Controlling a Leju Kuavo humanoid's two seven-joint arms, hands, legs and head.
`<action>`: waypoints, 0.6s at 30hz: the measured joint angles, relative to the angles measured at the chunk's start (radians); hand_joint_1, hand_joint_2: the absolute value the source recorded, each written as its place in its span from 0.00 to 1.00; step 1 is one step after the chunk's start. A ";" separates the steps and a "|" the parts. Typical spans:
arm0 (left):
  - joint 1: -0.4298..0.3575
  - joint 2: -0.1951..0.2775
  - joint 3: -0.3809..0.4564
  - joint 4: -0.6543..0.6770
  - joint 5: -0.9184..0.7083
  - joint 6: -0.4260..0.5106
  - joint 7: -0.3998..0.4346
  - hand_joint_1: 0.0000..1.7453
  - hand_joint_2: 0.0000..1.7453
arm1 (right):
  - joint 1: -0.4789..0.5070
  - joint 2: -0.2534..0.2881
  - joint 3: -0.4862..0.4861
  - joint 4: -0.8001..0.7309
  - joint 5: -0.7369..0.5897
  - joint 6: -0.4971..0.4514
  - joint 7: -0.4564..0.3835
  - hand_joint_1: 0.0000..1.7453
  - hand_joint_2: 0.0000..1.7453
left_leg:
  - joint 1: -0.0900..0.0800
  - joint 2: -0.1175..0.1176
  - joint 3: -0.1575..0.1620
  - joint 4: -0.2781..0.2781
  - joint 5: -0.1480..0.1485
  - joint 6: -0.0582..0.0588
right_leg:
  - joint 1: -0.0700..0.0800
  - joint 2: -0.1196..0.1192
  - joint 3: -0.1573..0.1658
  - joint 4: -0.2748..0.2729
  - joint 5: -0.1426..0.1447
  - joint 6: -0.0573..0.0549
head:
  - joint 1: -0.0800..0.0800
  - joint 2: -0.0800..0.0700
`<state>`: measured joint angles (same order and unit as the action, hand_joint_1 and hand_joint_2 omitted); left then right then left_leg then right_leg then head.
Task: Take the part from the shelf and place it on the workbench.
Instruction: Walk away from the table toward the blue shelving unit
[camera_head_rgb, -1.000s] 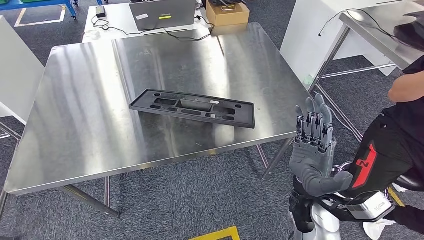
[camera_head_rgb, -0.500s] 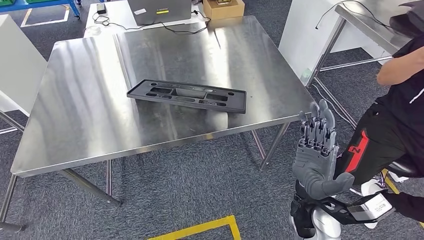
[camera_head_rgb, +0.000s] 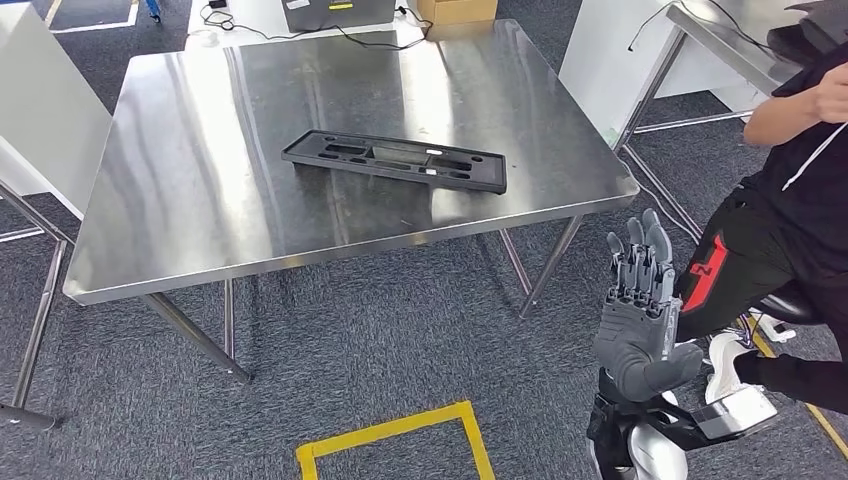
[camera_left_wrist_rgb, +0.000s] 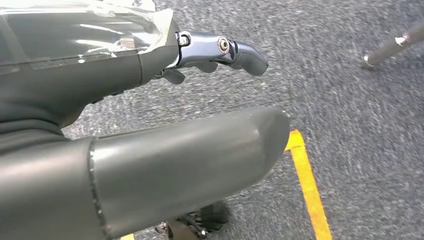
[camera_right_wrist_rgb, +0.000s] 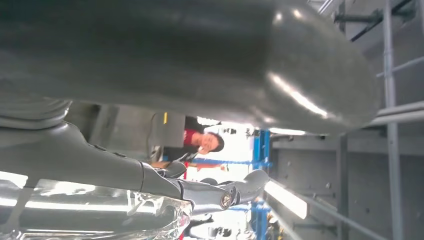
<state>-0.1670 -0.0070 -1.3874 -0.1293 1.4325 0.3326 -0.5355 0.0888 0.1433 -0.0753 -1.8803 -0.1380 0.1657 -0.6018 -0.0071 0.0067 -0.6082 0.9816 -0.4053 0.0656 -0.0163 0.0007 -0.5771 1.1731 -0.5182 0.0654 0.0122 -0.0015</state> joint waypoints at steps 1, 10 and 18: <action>0.000 0.000 0.000 0.000 0.002 0.000 -0.001 0.00 0.00 | 0.000 0.000 -0.001 0.002 0.004 -0.008 0.000 0.00 0.00 | -0.003 0.000 -0.010 0.001 0.009 -0.003 | 0.004 0.000 0.062 -0.084 0.003 -0.004 | 0.000 0.000; 0.012 0.003 -0.014 0.002 0.009 0.000 -0.005 0.00 0.00 | 0.016 0.000 -0.004 0.041 0.084 -0.152 0.017 0.00 0.00 | 0.011 -0.008 -0.084 0.170 -0.130 -0.051 | -0.007 -0.011 0.089 -0.231 0.049 -0.064 | -0.008 0.000; 0.008 0.005 -0.024 0.003 0.008 0.000 -0.003 0.00 0.00 | 0.032 0.000 -0.016 0.118 0.130 -0.228 0.042 0.00 0.00 | 0.041 -0.014 0.094 0.052 -0.111 -0.088 | -0.019 -0.013 -0.035 -0.167 0.109 -0.018 | -0.009 0.000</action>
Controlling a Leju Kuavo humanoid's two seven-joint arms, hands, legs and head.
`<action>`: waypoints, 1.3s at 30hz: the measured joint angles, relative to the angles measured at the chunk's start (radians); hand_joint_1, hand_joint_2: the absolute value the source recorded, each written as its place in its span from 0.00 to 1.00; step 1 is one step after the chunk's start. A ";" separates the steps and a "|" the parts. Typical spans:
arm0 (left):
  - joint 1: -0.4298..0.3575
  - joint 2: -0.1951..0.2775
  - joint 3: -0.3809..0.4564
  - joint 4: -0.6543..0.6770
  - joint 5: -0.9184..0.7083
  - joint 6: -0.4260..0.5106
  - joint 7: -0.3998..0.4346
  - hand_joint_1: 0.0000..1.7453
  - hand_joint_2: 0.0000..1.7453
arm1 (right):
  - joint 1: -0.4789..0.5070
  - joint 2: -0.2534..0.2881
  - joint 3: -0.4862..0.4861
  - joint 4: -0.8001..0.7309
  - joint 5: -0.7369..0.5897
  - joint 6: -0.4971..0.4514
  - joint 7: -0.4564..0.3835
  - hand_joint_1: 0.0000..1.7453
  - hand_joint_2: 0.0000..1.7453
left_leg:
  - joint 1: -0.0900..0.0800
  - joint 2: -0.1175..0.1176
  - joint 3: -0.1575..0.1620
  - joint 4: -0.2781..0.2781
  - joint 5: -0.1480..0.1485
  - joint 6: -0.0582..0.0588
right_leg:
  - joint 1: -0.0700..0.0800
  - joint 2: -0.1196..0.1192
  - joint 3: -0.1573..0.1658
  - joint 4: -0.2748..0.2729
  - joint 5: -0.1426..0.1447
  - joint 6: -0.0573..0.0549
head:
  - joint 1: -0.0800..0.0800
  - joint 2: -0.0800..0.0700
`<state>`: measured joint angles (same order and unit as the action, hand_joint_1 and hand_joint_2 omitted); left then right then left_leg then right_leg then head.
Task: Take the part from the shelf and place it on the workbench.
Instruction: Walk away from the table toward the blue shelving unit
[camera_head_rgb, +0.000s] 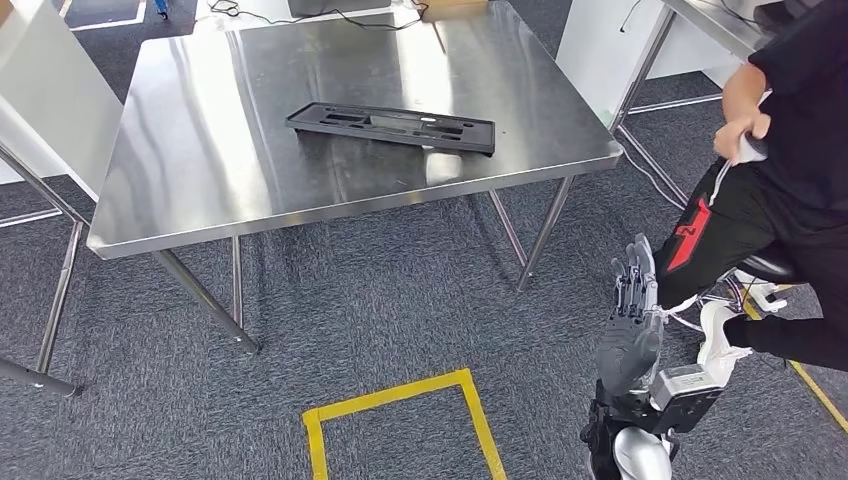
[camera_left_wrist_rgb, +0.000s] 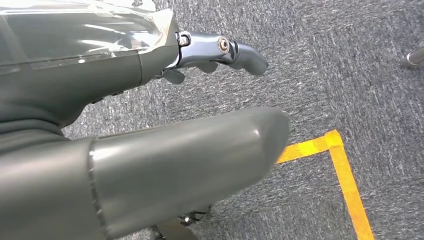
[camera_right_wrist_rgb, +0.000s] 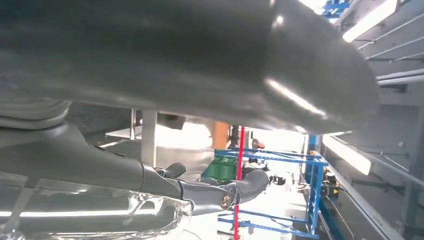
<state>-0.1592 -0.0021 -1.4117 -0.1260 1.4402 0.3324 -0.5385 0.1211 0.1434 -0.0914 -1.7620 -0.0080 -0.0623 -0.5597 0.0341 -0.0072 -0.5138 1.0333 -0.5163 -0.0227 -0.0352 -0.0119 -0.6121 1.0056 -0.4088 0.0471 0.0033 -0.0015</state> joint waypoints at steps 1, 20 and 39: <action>0.000 0.000 0.000 0.000 0.000 0.000 0.000 0.00 0.00 | 0.000 0.000 0.000 0.004 0.000 0.000 0.000 0.00 0.00 | -0.006 -0.002 0.002 -0.012 -0.007 0.008 | 0.003 0.000 -0.005 0.001 0.007 0.010 | 0.001 0.000; -0.014 -0.005 -0.046 0.000 0.016 -0.006 0.004 0.00 0.00 | -0.233 -0.086 -0.130 1.008 0.435 -0.325 0.255 0.00 0.00 | -0.024 0.009 -0.189 -0.013 0.152 0.043 | 0.021 0.001 0.160 -0.059 -0.114 -0.029 | 0.003 0.000; -0.031 0.002 -0.119 0.000 -0.014 -0.015 0.032 0.00 0.00 | -0.171 -0.151 -0.163 1.532 0.554 -0.163 0.644 0.00 0.00 | -0.017 0.014 -0.060 -0.014 0.027 0.074 | 0.009 0.003 -0.107 0.260 -0.159 0.009 | 0.007 0.000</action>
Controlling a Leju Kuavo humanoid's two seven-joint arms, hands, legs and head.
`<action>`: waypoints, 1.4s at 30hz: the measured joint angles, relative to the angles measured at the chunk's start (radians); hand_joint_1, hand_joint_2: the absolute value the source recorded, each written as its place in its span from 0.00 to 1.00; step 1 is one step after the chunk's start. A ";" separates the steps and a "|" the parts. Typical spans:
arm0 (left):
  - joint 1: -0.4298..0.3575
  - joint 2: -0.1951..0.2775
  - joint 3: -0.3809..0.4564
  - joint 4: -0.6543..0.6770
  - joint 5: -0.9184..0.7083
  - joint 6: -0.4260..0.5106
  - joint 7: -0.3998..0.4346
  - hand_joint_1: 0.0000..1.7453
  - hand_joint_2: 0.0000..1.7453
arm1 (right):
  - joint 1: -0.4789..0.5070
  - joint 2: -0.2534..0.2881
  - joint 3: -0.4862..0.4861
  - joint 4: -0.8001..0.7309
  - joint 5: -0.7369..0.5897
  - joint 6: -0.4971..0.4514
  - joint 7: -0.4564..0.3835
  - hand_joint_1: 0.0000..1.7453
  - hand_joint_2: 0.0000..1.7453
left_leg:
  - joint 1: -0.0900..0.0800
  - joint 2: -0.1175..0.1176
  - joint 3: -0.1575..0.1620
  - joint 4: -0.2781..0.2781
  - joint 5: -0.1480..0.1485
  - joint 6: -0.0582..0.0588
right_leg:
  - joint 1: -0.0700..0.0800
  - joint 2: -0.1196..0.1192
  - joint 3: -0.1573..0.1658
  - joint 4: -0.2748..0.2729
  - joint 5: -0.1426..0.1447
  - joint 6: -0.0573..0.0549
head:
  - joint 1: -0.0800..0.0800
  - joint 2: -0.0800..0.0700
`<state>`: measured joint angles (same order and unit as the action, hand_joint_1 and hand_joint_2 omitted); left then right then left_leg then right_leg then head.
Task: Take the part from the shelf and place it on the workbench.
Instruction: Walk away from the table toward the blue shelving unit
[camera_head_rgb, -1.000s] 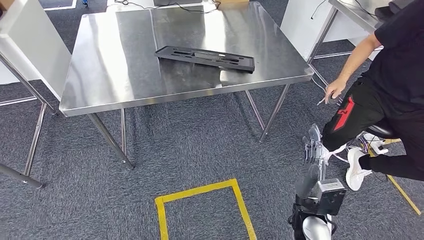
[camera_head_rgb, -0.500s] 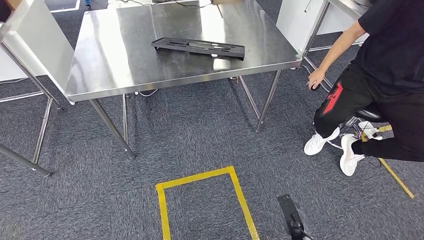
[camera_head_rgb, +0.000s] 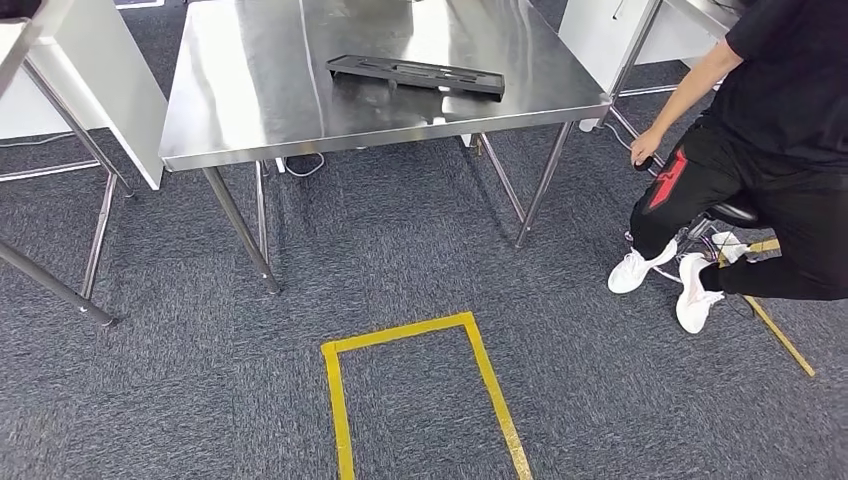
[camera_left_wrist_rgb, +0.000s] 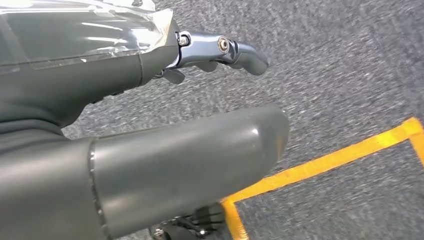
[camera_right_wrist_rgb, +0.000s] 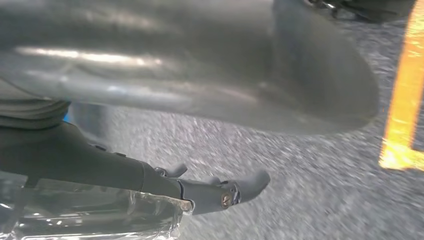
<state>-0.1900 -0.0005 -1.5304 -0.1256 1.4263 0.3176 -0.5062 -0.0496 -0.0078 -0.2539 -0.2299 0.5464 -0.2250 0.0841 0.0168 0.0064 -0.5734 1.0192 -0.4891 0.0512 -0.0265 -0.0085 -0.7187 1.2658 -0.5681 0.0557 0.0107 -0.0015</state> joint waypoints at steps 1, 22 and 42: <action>0.000 0.000 -0.001 0.000 0.000 0.000 0.003 0.00 0.00 | 0.001 0.002 -0.005 0.004 -0.006 0.003 0.003 0.00 0.00 | -0.002 0.002 -0.010 0.000 0.009 -0.001 | 0.000 0.001 0.004 0.025 -0.015 0.003 | 0.000 0.000; 0.043 -0.001 -0.008 0.000 0.032 -0.003 -0.001 0.00 0.00 | 0.004 0.046 -0.027 0.033 0.016 0.004 0.046 0.00 0.00 | 0.008 -0.080 0.033 0.017 -0.022 -0.045 | 0.017 0.083 0.178 -0.267 0.091 -0.042 | -0.003 0.000; 0.069 -0.006 0.005 0.000 0.078 0.023 0.004 0.00 0.00 | 0.001 0.047 0.015 0.036 0.118 0.008 0.088 0.00 0.00 | 0.008 0.081 0.026 0.008 -0.023 -0.058 | 0.000 -0.019 0.193 -0.283 0.083 -0.027 | 0.003 0.000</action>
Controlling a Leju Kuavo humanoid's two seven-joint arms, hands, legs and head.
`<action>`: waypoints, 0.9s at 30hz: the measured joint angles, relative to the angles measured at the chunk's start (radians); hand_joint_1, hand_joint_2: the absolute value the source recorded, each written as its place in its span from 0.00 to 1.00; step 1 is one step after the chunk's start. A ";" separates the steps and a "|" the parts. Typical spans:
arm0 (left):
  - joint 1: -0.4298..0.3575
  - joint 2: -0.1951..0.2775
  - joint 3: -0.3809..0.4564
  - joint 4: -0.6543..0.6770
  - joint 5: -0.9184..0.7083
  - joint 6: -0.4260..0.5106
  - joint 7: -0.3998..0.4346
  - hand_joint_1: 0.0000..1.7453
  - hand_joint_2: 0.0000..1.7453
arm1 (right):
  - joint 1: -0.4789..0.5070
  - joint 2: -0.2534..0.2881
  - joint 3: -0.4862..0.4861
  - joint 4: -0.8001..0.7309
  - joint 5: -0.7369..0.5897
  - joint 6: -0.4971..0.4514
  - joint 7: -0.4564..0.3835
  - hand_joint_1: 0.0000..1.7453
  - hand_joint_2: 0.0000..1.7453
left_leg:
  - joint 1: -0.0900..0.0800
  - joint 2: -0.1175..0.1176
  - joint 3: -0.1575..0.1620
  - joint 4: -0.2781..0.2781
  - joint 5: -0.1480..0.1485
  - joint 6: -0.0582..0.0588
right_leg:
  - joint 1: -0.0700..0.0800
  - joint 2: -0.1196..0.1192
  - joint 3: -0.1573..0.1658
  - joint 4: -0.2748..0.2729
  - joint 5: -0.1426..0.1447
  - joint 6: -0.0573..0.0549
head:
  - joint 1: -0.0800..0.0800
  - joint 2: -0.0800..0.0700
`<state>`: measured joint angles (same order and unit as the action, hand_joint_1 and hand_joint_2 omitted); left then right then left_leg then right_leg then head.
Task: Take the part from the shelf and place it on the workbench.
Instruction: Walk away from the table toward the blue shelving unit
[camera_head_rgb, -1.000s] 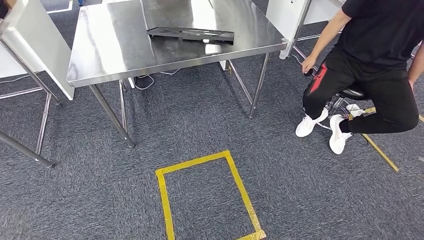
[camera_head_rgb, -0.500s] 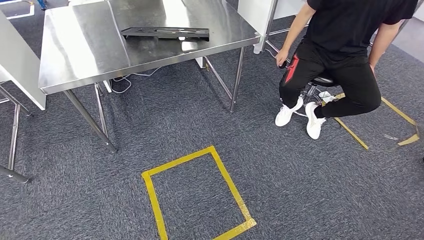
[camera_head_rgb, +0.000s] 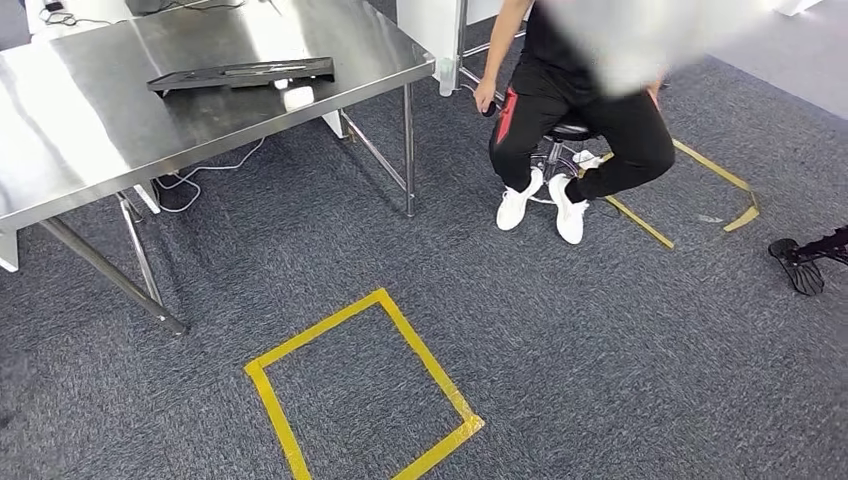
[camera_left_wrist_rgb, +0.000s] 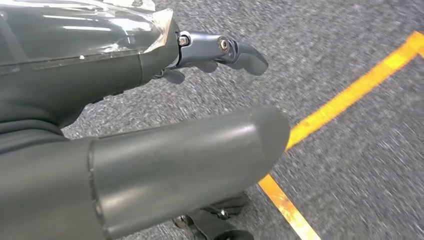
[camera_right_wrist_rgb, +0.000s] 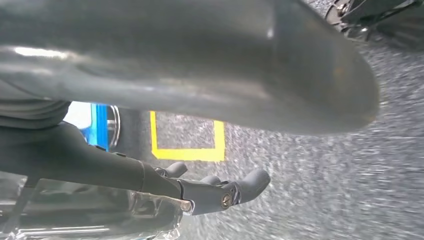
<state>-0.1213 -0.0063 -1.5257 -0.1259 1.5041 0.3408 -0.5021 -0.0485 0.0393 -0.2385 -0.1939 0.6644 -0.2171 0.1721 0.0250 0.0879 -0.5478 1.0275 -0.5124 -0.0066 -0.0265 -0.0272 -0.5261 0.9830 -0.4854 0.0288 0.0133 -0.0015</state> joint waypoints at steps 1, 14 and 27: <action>0.001 0.000 0.000 0.000 0.003 0.004 0.001 0.00 0.00 | -0.001 -0.001 0.003 0.000 0.002 0.000 0.001 0.00 0.00 | 0.003 -0.031 -0.018 0.044 -0.032 -0.003 | -0.003 0.010 0.001 -0.001 0.004 -0.009 | -0.001 0.000; 0.012 -0.001 0.015 0.000 0.021 0.025 0.011 0.00 0.00 | -0.005 -0.003 0.017 0.001 0.014 0.012 0.009 0.00 0.00 | 0.004 -0.151 -0.004 0.028 0.009 0.018 | 0.012 0.122 -0.008 0.010 0.012 -0.018 | -0.002 0.000; 0.015 -0.005 0.025 -0.001 0.023 0.028 -0.001 0.00 0.00 | -0.011 -0.008 0.018 0.003 0.021 0.010 -0.004 0.00 0.00 | -0.013 0.022 0.030 -0.028 0.007 0.024 | 0.007 -0.056 -0.014 0.011 0.000 0.034 | 0.002 0.000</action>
<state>-0.1066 -0.0116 -1.5011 -0.1266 1.5272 0.3688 -0.5031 -0.0599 0.0309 -0.2201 -0.1907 0.6849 -0.2067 0.1681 0.0120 0.1103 -0.5174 0.9996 -0.5059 0.0171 -0.0194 -0.0830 -0.5404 0.9939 -0.4858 0.0624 0.0152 -0.0015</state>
